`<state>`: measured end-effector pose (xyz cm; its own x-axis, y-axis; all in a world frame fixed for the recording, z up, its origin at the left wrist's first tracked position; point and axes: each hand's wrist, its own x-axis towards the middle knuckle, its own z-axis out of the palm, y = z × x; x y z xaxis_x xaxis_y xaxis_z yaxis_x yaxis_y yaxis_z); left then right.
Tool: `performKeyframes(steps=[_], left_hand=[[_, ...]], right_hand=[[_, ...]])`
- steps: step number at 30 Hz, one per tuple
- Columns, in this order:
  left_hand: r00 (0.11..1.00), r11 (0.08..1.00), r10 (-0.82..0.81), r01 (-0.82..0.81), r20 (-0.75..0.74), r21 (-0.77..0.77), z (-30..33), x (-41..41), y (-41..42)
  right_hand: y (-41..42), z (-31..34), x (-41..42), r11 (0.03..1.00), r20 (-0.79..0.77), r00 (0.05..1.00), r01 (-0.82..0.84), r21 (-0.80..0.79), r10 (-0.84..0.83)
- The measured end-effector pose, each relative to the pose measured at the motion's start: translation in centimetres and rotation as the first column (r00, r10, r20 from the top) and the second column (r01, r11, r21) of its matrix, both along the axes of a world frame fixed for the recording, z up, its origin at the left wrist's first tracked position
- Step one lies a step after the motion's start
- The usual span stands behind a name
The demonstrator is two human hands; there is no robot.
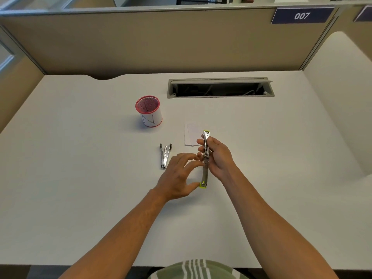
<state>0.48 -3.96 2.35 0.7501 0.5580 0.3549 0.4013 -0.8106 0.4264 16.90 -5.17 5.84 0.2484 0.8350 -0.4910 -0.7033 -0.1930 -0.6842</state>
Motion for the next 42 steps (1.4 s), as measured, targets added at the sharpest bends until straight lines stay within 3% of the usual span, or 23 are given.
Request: performKeyframes(steps=[3, 6, 9, 13, 19, 25, 36, 42], left_hand=[[0.990, 0.994, 0.047, -0.033, 0.129, -0.105, 1.0, 0.3, 0.3], [0.930, 0.962, 0.238, -0.186, 0.281, -0.200, 2.3, 1.7, 0.8], [0.893, 0.917, 0.363, -0.293, 0.264, -0.270, 3.1, 3.6, 1.4], [0.891, 0.898, 0.411, -0.359, 0.194, -0.255, 3.3, 5.3, 1.9], [0.906, 0.899, 0.406, -0.372, 0.121, -0.233, 3.4, 6.0, 2.0], [0.919, 0.875, 0.378, -0.316, 0.111, -0.367, 3.9, 5.9, 2.4], [0.926, 0.851, 0.348, -0.248, 0.144, -0.464, 4.3, 5.8, 2.4], [0.943, 0.873, 0.297, -0.205, 0.150, -0.442, 4.0, 5.9, 2.2]], right_hand=[[0.0, 0.2, 0.3, 1.000, 0.026, 1.000, -0.018, 0.011, 0.018], [0.0, 0.2, 0.4, 0.999, 0.069, 0.997, -0.039, 0.002, 0.039], [-0.2, 0.1, 0.3, 0.998, 0.083, 0.995, -0.055, 0.015, 0.053], [-0.5, 0.0, -0.1, 0.994, 0.106, 0.991, -0.092, 0.051, 0.086], [-1.0, -0.1, -0.1, 0.990, 0.105, 0.989, -0.113, 0.088, 0.103], [-1.4, -0.3, 0.0, 0.981, 0.135, 0.981, -0.155, 0.116, 0.139], [-1.6, -0.1, 0.1, 0.985, 0.112, 0.985, -0.145, 0.097, 0.134], [-1.6, 0.0, 0.2, 0.985, 0.080, 0.988, -0.140, 0.100, 0.132]])
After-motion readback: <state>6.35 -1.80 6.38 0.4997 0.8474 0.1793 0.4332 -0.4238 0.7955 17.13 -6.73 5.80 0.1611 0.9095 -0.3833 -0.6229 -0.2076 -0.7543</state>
